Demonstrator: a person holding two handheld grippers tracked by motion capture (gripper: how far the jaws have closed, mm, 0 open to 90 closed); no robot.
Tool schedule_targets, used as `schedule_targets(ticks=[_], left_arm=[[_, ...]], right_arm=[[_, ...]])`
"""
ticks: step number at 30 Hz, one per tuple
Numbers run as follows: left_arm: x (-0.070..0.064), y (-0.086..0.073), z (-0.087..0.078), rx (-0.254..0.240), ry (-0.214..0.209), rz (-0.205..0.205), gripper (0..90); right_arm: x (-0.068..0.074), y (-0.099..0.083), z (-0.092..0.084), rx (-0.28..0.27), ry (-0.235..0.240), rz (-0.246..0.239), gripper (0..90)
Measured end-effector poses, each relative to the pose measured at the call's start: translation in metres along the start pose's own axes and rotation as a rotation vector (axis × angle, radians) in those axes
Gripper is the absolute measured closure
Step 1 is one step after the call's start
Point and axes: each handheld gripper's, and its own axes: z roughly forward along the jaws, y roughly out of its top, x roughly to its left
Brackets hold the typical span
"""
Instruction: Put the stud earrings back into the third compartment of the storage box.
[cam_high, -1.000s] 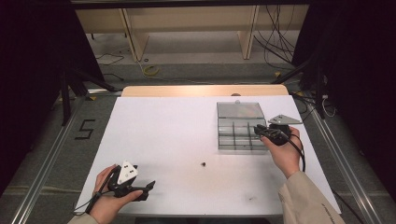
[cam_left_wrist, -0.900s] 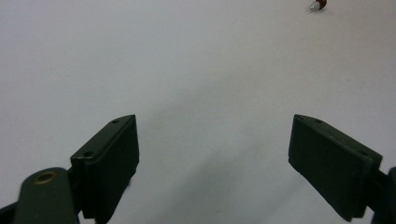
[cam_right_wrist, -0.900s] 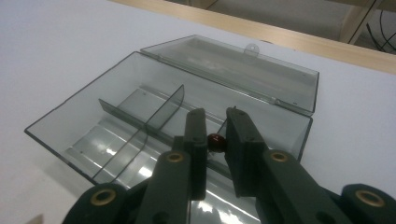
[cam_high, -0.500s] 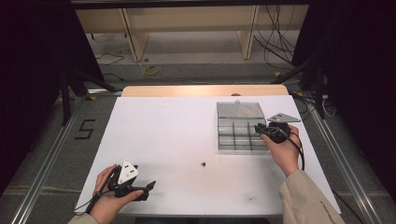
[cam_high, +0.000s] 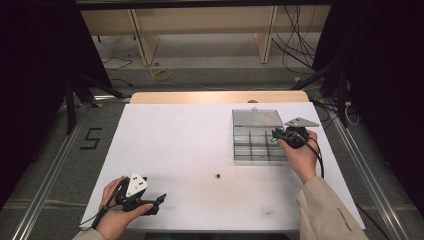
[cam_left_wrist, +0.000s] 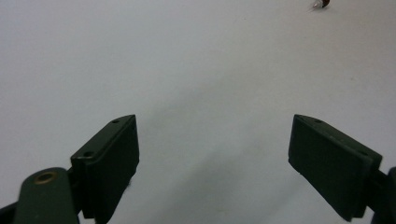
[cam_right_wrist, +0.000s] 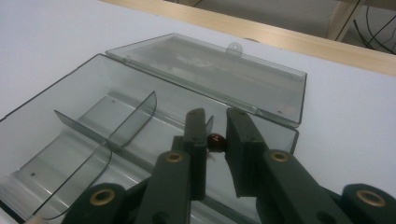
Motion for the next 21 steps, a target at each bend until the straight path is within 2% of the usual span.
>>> schedule_targets(ticks=[21], left_arm=[[0.000,0.000,0.000,-0.001,-0.002,0.001,15.8]], right_arm=[[-0.004,0.001,0.015,0.023,-0.026,-0.017,78.4]])
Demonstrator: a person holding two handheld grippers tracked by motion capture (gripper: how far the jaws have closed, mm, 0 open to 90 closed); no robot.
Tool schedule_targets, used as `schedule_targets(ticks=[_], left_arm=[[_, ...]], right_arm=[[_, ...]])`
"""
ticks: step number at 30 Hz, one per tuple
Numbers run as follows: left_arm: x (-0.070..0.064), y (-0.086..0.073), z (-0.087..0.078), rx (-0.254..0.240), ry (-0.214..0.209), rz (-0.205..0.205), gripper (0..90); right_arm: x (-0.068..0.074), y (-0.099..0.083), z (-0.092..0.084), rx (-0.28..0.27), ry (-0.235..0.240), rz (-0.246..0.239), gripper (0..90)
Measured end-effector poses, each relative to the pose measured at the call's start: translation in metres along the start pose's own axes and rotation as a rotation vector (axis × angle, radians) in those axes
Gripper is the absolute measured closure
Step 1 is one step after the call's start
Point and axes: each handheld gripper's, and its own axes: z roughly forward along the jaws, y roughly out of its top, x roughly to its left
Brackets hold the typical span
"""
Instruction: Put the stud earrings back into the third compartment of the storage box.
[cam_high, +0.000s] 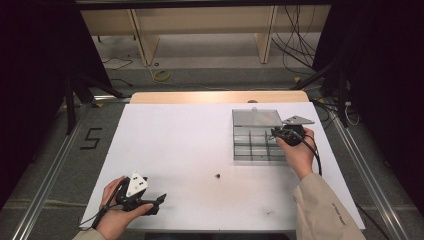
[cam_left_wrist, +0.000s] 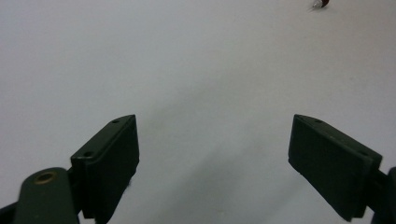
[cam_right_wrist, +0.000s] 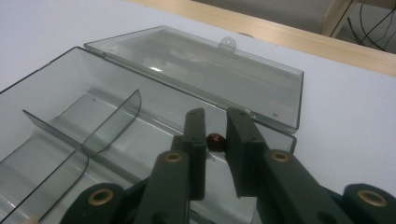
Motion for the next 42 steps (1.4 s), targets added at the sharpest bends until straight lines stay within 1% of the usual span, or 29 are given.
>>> schedule_targets(ticks=[7,14,16,18,19,23,27,30,32,37,40,42], left_arm=[[0.000,0.000,0.000,0.001,-0.001,0.002,15.7],[0.000,0.000,0.000,0.001,-0.002,0.002,15.8],[0.000,0.000,0.000,-0.001,-0.001,0.000,15.8],[0.000,0.000,-0.001,0.000,0.000,0.003,15.8],[0.000,0.000,-0.001,-0.002,0.000,0.002,15.8],[0.000,0.000,-0.001,-0.002,-0.002,0.001,15.8],[0.000,0.000,-0.001,0.000,0.000,0.004,15.8],[0.000,0.000,-0.001,-0.001,0.001,0.004,15.8],[0.000,0.000,-0.001,0.000,0.000,0.005,15.8],[-0.001,0.000,-0.001,-0.005,-0.002,0.004,15.8],[-0.001,0.000,-0.001,-0.004,-0.002,0.004,15.8],[-0.001,0.000,-0.001,-0.004,-0.001,0.004,15.8]], right_arm=[[0.001,0.000,0.001,0.002,-0.004,-0.006,77.4],[-0.001,0.000,-0.001,-0.001,0.001,0.011,71.0],[0.000,0.001,-0.003,-0.006,0.009,0.017,67.7],[0.002,0.002,-0.004,-0.014,0.033,0.025,64.9],[0.004,0.002,-0.005,-0.022,0.041,0.020,63.3],[0.012,0.004,-0.012,-0.033,0.075,0.012,53.9],[0.022,0.007,-0.020,-0.039,0.135,0.020,45.7],[0.032,0.008,-0.026,-0.048,0.169,0.006,42.3],[0.039,0.007,-0.030,-0.049,0.185,-0.012,41.1],[0.059,0.006,-0.038,-0.052,0.244,-0.064,39.3],[0.073,0.005,-0.042,-0.070,0.283,-0.080,39.6],[0.083,0.002,-0.042,-0.069,0.316,-0.089,40.6]])
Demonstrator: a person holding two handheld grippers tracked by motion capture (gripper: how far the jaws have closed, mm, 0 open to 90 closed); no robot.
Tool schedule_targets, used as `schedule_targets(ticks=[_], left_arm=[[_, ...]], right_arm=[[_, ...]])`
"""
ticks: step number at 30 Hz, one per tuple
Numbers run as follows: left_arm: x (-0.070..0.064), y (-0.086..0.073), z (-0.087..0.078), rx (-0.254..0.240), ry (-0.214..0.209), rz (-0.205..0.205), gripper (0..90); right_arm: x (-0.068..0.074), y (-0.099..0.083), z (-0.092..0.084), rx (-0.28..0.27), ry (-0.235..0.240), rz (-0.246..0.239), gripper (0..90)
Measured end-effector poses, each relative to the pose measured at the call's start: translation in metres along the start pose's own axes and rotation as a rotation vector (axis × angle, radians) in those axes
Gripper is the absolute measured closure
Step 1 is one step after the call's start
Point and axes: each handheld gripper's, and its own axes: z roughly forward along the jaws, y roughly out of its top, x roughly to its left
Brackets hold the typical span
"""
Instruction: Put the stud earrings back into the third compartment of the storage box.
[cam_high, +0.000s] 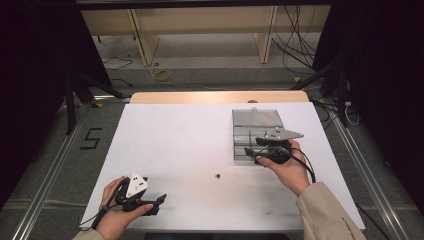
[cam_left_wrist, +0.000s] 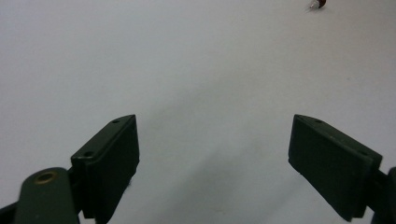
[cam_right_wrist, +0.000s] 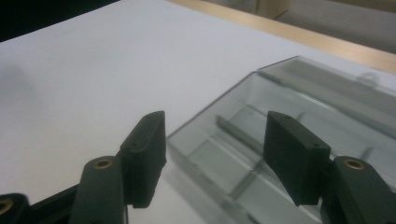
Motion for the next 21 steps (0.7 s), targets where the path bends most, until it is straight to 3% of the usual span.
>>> schedule_targets(ticks=[12,21], left_arm=[[0.000,0.000,-0.001,-0.002,0.000,0.004,15.8],[0.000,0.000,0.000,-0.002,-0.001,0.002,15.8]], right_arm=[[0.051,-0.005,0.031,0.082,0.144,-0.111,48.3],[0.070,-0.008,0.059,0.163,0.187,-0.164,56.0]])
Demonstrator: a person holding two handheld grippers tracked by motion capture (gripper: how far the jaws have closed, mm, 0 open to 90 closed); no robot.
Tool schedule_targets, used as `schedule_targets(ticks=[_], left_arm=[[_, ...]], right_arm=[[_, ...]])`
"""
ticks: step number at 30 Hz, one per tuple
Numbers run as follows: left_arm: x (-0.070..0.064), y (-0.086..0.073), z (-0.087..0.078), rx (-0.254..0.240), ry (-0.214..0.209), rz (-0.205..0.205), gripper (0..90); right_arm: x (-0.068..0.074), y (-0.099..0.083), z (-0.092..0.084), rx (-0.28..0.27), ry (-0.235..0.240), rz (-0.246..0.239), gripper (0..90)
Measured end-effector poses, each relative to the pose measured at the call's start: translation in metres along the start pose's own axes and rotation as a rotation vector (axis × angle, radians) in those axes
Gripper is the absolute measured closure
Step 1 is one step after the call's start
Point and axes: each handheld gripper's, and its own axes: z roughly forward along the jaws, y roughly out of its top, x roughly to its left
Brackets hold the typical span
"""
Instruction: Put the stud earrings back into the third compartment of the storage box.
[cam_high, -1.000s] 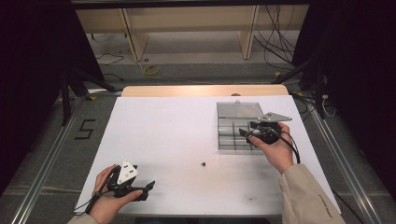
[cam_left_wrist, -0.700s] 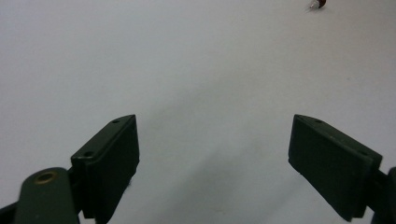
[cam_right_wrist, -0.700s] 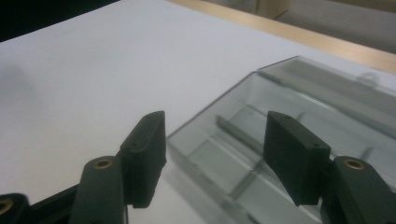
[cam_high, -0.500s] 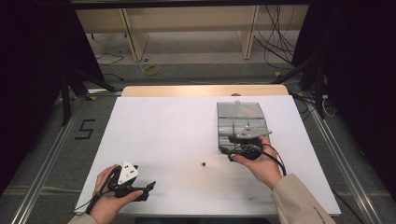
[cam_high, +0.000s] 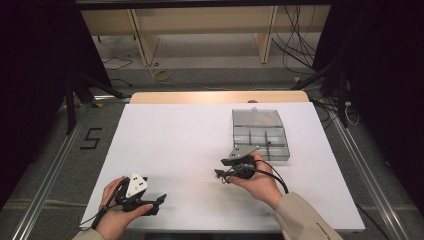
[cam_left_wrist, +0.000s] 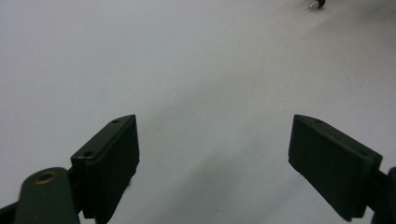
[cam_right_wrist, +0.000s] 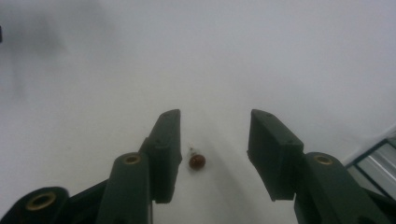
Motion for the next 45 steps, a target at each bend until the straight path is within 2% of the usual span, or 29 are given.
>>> schedule_targets(ticks=[8,18,28,37,43,45], left_arm=[[0.000,0.000,0.000,0.001,-0.001,0.000,15.8],[0.000,0.000,0.000,0.003,-0.004,0.000,15.8],[0.000,0.000,0.001,0.005,-0.005,0.004,15.8],[0.000,0.000,0.001,0.006,-0.005,0.003,15.8],[0.000,0.000,0.001,0.007,-0.005,0.003,15.8],[0.000,0.000,0.001,0.010,-0.007,0.006,15.8]], right_arm=[[0.005,-0.005,0.017,0.078,0.018,-0.030,63.3],[0.005,-0.008,0.022,0.113,0.019,-0.031,69.6],[0.004,-0.007,0.022,0.115,0.002,-0.009,79.6],[0.005,-0.007,0.022,0.111,-0.014,-0.014,80.3],[0.003,-0.005,0.017,0.082,-0.024,-0.003,80.4],[0.000,-0.002,0.012,0.057,-0.032,0.013,80.4]])
